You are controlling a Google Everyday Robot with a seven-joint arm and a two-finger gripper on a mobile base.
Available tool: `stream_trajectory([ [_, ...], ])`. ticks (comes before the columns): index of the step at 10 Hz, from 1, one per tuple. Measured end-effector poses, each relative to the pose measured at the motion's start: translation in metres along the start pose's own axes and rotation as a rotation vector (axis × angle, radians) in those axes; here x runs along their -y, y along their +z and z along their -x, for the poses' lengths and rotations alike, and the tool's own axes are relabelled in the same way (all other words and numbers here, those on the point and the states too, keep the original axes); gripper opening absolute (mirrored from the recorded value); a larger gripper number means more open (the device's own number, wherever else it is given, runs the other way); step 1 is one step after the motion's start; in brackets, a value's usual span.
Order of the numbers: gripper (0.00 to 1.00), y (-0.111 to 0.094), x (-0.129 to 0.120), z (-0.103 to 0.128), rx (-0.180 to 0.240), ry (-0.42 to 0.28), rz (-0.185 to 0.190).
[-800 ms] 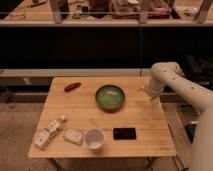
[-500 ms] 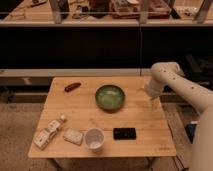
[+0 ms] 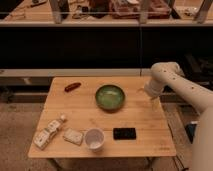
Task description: Drag the ceramic bowl in a circle
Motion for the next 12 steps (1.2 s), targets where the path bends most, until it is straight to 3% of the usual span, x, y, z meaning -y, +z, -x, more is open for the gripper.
stream_trajectory([
  [7,0.76,0.001,0.000,0.000,-0.003,0.000,-0.004],
  [9,0.58,0.011,0.000,0.009,-0.016,-0.012,-0.042],
  [10,0.47,0.012,0.008,0.014,-0.016,-0.041,-0.039],
  [12,0.43,0.005,0.009,0.015,-0.017,-0.031,-0.029],
])
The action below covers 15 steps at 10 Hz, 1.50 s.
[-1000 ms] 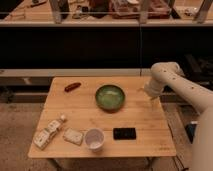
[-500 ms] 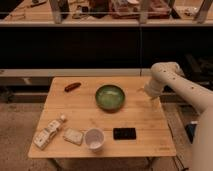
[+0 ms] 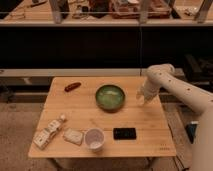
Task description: Drag the ceramic bowl in a circle
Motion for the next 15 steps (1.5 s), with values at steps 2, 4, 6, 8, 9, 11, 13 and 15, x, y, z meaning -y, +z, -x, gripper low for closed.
stream_trajectory([
  [2,0.43,0.001,-0.011,-0.013,-0.010,-0.004,-0.011],
  [4,0.43,-0.002,-0.009,-0.011,-0.007,0.002,-0.031],
  [6,0.43,0.001,-0.003,0.002,-0.013,-0.011,-0.023],
  [8,0.43,0.002,0.004,0.007,-0.019,-0.005,-0.040],
  [9,0.43,0.008,0.002,0.003,-0.030,0.018,-0.046],
  [11,0.43,0.023,0.011,0.011,-0.023,0.014,-0.046],
  [13,0.43,0.023,0.012,0.012,-0.025,0.003,-0.050],
  [15,0.43,0.030,0.029,0.020,-0.035,0.018,-0.078],
])
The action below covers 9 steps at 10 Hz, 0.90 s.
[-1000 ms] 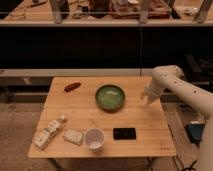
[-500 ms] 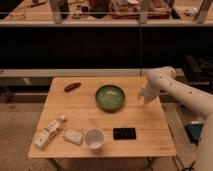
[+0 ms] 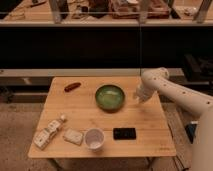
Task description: Drag the ceramic bowl in a circle
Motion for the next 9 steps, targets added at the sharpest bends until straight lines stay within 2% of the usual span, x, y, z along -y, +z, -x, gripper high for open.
stream_trajectory([
  [1,0.43,0.009,0.003,0.003,0.002,-0.007,0.002],
  [3,0.43,0.024,-0.009,-0.001,-0.005,-0.013,-0.002],
  [5,0.43,0.023,-0.001,0.005,0.000,-0.019,-0.011],
  [6,0.43,0.026,0.010,0.004,0.001,-0.012,-0.001],
  [7,0.46,0.032,0.014,0.001,0.002,-0.008,0.009],
  [9,0.63,0.044,0.021,0.000,0.016,-0.028,-0.005],
])
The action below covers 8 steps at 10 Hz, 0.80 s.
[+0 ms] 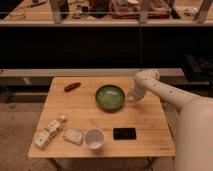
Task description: Drag the ceramic bowl in a circle
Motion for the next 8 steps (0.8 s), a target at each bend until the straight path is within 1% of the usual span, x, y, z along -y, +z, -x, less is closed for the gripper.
stream_trajectory([
  [1,0.75,-0.003,-0.003,0.000,0.009,-0.014,-0.016],
  [2,0.79,-0.010,0.000,0.003,0.016,-0.027,-0.031],
  [3,0.80,-0.021,0.006,0.010,0.026,-0.048,-0.051],
  [4,0.80,-0.042,0.011,0.014,0.041,-0.066,-0.075],
  [5,0.80,-0.059,0.015,0.018,0.058,-0.079,-0.091],
  [6,0.80,-0.080,0.020,0.023,0.076,-0.097,-0.107],
  [7,0.80,-0.101,0.028,0.031,0.100,-0.124,-0.118],
  [8,0.80,-0.111,0.032,0.037,0.115,-0.145,-0.122],
])
